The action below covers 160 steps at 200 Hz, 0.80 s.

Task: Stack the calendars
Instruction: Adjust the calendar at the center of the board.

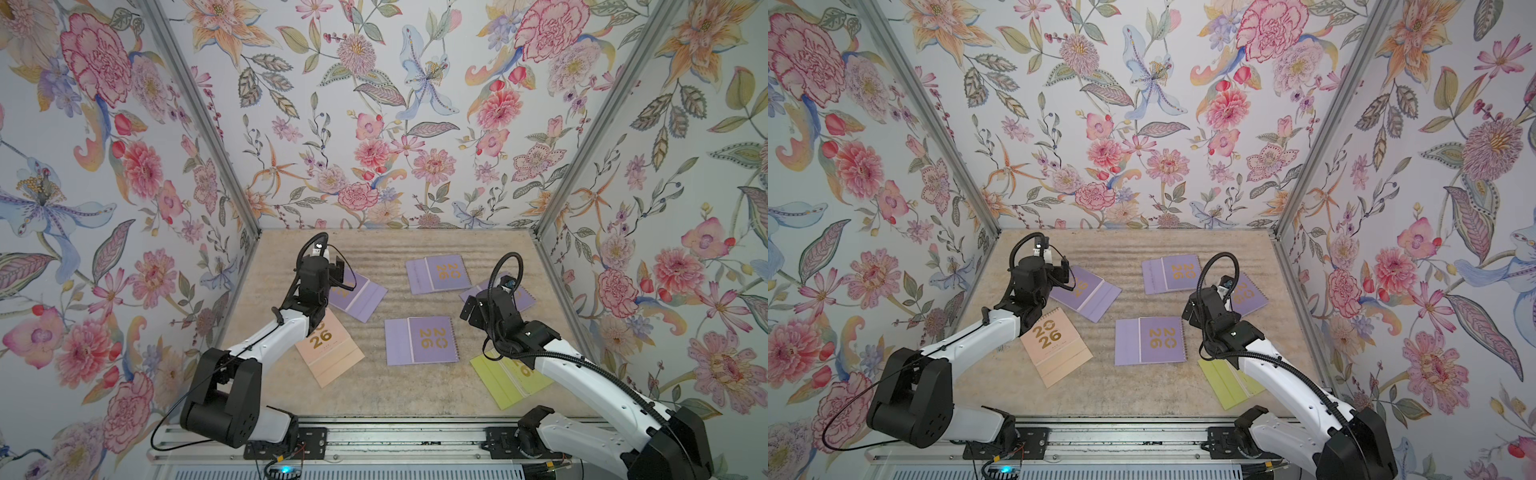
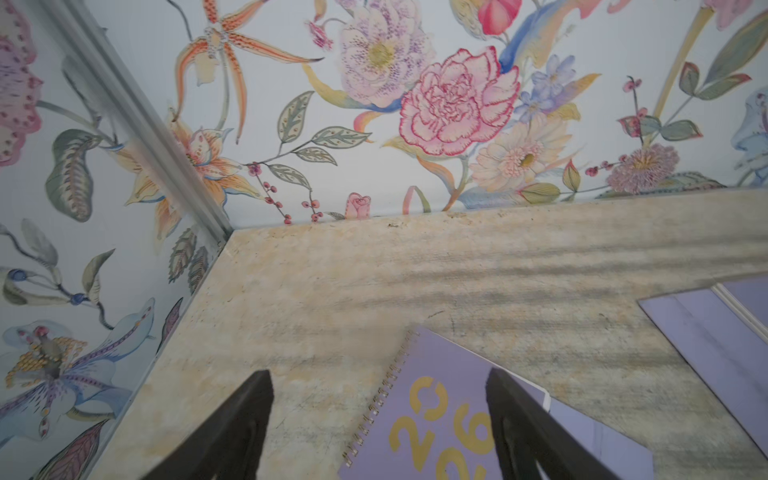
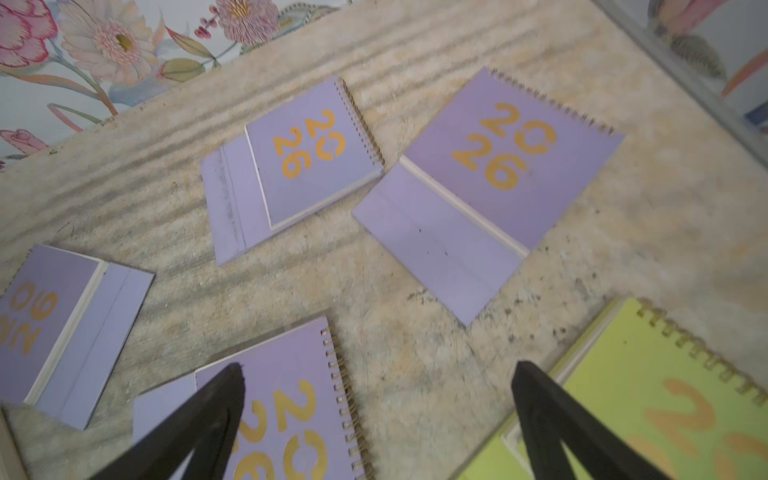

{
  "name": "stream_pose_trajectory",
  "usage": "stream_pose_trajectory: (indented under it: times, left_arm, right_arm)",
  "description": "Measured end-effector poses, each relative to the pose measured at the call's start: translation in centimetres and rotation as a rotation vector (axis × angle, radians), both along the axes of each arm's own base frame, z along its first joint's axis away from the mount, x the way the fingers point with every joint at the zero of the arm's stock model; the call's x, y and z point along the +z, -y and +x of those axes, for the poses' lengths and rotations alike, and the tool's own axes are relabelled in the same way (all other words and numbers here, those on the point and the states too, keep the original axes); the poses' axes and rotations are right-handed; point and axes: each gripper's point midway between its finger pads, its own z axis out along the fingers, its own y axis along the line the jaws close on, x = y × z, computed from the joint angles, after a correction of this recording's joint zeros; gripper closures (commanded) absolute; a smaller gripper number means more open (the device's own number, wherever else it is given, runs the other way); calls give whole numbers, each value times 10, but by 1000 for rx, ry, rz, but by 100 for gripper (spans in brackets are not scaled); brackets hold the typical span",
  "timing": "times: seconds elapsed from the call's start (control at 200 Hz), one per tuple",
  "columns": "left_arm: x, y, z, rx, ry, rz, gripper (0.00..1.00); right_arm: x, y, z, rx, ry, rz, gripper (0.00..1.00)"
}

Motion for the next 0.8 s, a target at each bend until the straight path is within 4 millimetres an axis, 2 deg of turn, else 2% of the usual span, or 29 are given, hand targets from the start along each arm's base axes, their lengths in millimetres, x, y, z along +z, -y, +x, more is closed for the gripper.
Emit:
stream_pose_trajectory:
  times: [0.08,0.19,0.37,0.455,0.6,0.801]
  left_arm:
    - [-15,23,8,-59,-68,-48,43]
    - [-40,62,20,-145,-163,-106,54]
    - [-79,137,25,-303,-312,-159,69]
    - [-92,164,25,-356,-361,-181,77]
    - [-113,197,24,-415,-443,-212,89]
    - [-138,220,25,-459,-540,-226,99]
  right_arm:
    - [-11,-13,-21,-13,-51,86,1]
    - [-27,-31,-45,-20,-125,179,1]
    - [-54,-47,-69,-52,-226,255,1]
    - [-66,-51,-76,-66,-256,296,1]
    - [-85,-56,-82,-89,-302,342,1]
    - [-103,-65,-81,-105,-341,427,1]
